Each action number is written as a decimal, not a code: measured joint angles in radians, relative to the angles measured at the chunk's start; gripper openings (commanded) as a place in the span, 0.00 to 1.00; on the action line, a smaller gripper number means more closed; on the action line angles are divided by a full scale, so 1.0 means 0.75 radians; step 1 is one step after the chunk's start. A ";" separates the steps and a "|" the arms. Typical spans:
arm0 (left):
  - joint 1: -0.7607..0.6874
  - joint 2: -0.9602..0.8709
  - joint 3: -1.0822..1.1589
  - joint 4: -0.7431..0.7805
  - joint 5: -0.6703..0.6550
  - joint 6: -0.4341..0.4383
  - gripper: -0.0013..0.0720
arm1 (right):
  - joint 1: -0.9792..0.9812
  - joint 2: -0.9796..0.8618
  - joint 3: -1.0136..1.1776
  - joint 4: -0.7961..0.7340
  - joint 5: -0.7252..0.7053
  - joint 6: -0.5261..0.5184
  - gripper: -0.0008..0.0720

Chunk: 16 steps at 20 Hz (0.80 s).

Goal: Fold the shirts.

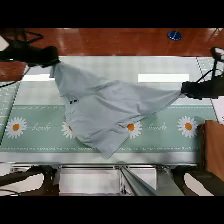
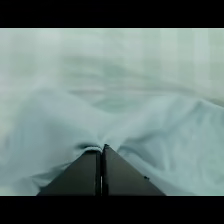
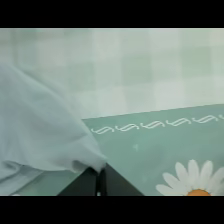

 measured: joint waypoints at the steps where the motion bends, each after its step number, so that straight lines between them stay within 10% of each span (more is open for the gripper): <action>1: 0.000 -0.063 0.010 -0.053 -0.032 0.000 0.48 | -0.036 -0.073 -0.009 0.050 -0.032 -0.016 0.11; 2: 0.000 -0.113 0.016 -0.094 -0.068 -0.003 0.71 | -0.070 -0.138 -0.015 0.095 -0.048 -0.030 0.39; 3: 0.002 -0.155 0.020 -0.121 -0.119 -0.010 0.71 | -0.101 -0.188 -0.019 0.135 -0.060 -0.040 0.57; 10: 0.209 -0.120 -0.049 -0.057 -0.434 0.032 0.71 | -0.448 -0.198 -0.017 0.134 0.096 -0.161 0.57; 16: 0.429 0.288 -0.714 -0.244 -0.375 0.086 0.71 | -0.749 0.070 -0.386 0.328 -0.026 -0.302 0.57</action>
